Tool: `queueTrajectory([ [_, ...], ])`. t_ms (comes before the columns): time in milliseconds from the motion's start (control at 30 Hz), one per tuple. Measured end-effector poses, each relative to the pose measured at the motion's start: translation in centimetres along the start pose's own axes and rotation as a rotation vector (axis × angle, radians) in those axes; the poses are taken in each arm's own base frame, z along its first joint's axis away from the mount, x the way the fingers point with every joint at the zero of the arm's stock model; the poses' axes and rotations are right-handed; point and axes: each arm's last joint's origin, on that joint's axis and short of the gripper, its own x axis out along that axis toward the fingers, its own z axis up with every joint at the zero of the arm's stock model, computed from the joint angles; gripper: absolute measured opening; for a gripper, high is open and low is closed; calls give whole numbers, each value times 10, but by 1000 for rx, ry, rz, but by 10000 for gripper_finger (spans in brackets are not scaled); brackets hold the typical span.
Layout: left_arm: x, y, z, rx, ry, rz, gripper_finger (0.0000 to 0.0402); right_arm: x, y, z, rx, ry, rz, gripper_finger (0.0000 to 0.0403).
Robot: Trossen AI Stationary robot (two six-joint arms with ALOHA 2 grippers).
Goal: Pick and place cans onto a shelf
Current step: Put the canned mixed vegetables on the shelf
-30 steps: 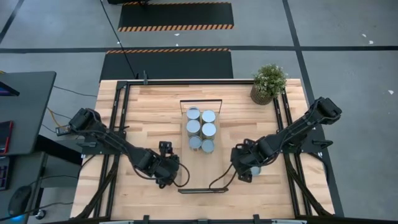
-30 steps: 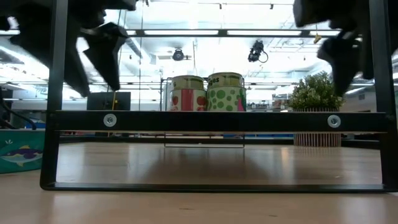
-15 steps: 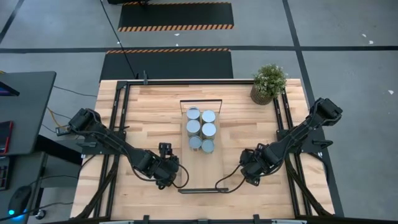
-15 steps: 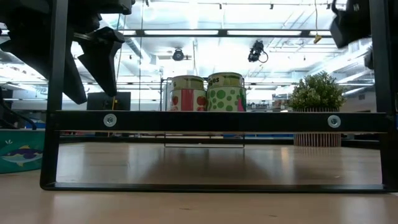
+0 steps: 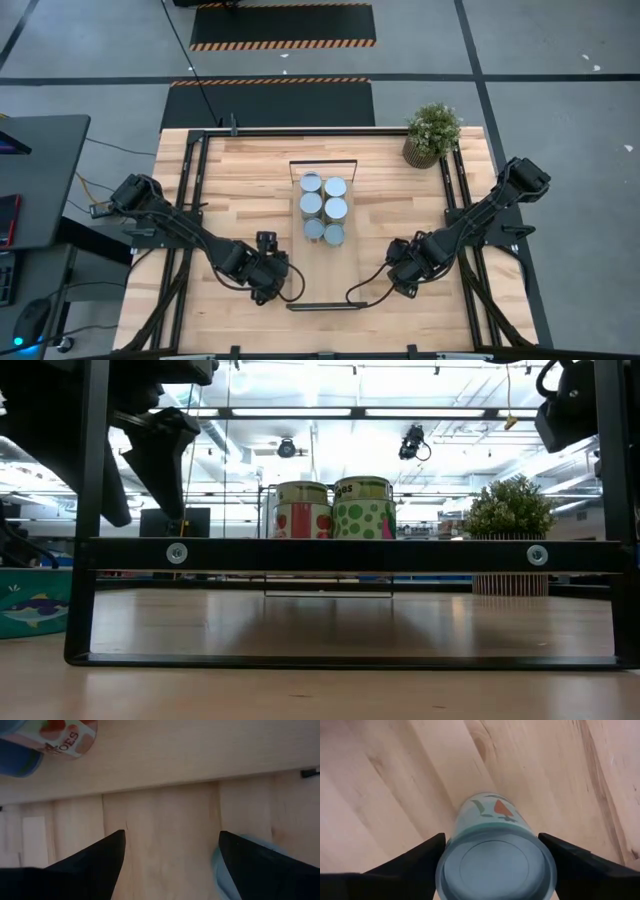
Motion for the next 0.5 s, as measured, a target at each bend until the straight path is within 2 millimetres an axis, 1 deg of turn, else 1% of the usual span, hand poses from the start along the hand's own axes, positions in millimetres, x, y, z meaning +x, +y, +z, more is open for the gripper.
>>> queueTrajectory([
  [133,0,-1,1,-30,-10,-23,325,0,0,0,-5,10,5,291],
  [300,0,-3,1,-55,11,-70,325,-3,-1,4,-31,20,6,293],
  [400,0,-3,1,-59,16,-80,325,-17,3,15,-57,-17,34,304],
  [500,0,-3,1,-59,16,-80,325,-35,4,28,-92,-82,21,305],
])
